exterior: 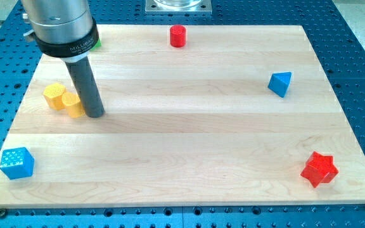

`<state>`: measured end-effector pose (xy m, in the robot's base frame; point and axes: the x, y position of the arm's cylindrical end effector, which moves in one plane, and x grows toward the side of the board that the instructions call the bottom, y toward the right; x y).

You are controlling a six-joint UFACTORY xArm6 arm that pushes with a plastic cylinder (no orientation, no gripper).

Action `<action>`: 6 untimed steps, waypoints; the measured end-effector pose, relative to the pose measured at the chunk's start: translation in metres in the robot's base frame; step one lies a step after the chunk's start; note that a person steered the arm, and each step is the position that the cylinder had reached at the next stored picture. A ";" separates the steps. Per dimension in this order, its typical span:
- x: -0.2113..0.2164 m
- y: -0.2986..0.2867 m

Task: Move the arm above the red star

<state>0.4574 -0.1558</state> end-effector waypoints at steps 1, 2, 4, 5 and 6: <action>0.012 0.022; 0.012 0.025; 0.012 0.026; 0.012 0.032; 0.012 0.041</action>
<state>0.4692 -0.1151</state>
